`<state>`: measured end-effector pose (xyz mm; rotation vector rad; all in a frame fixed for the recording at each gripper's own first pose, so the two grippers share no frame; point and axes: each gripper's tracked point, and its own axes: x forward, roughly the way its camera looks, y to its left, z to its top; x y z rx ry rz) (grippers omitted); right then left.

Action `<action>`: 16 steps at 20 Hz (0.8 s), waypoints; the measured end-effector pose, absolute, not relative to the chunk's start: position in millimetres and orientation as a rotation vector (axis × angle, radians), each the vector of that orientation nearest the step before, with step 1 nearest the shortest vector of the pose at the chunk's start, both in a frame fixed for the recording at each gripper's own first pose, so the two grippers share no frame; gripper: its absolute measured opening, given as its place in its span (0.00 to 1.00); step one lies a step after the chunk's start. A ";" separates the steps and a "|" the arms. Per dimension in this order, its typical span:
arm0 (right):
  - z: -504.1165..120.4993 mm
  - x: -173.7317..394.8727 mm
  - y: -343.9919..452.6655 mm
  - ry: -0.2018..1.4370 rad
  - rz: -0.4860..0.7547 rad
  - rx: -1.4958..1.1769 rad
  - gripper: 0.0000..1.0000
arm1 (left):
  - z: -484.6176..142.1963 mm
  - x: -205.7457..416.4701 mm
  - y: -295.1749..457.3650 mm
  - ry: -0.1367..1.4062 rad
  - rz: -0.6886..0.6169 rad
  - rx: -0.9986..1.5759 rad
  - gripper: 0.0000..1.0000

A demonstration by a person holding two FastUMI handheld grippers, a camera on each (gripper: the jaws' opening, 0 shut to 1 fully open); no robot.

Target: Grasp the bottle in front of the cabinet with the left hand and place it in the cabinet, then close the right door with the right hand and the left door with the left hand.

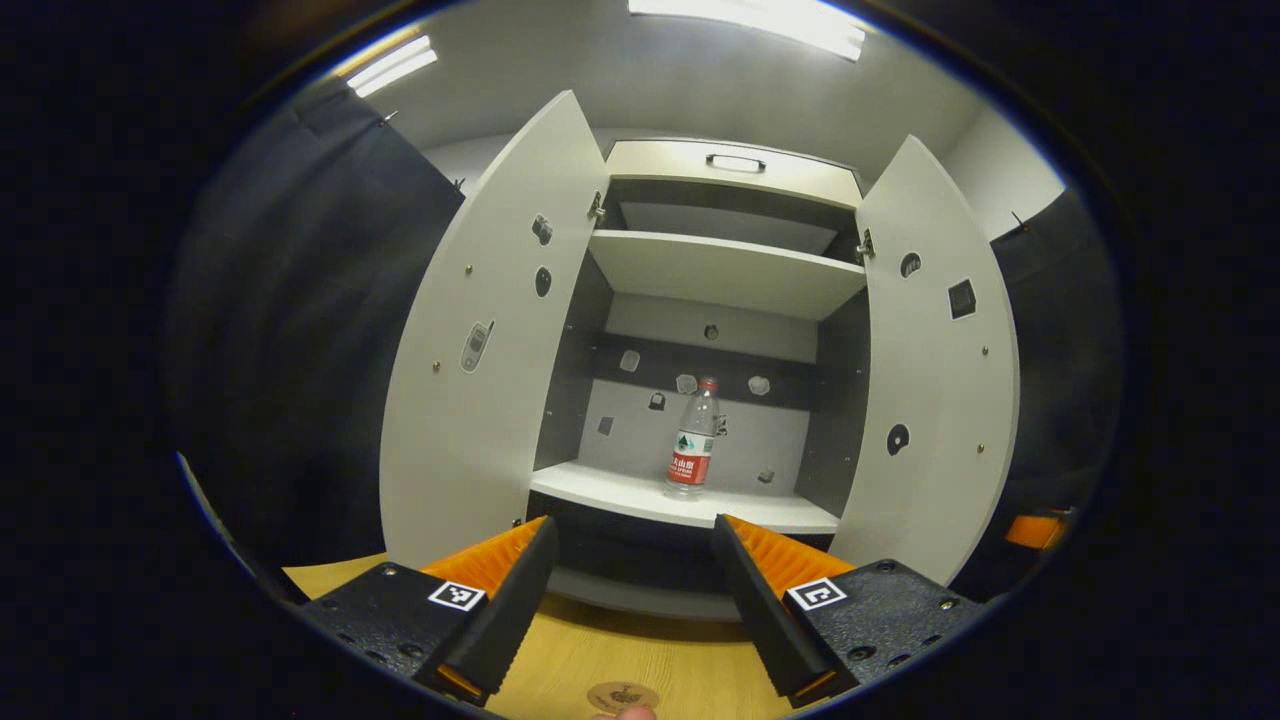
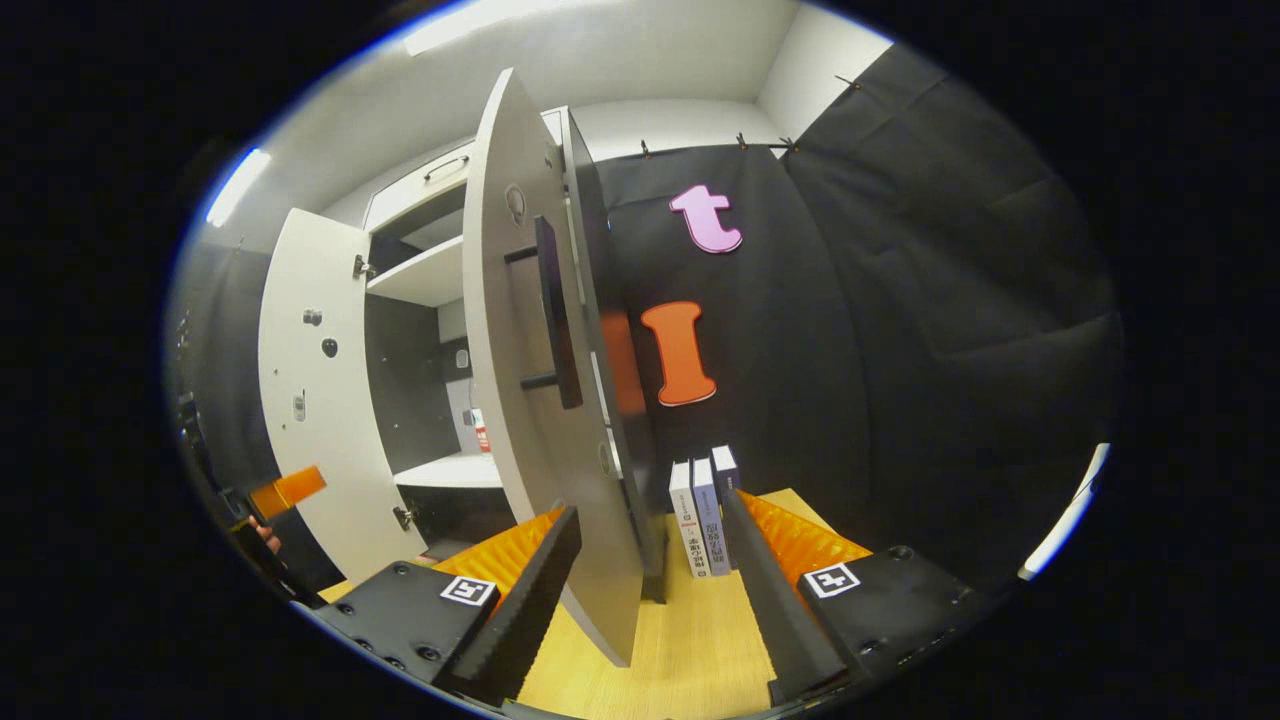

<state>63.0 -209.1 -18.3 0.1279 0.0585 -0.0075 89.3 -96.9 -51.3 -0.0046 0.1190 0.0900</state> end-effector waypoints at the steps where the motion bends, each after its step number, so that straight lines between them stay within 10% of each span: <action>1: -1.8 68.7 -210.7 0.027 -0.015 0.119 0.96 | -50.9 90.9 -93.5 0.112 0.079 0.014 0.95; 16: 78.4 121.4 -213.0 -0.053 -0.129 -0.006 0.95 | -71.2 100.4 -66.5 0.162 -0.060 -0.075 0.95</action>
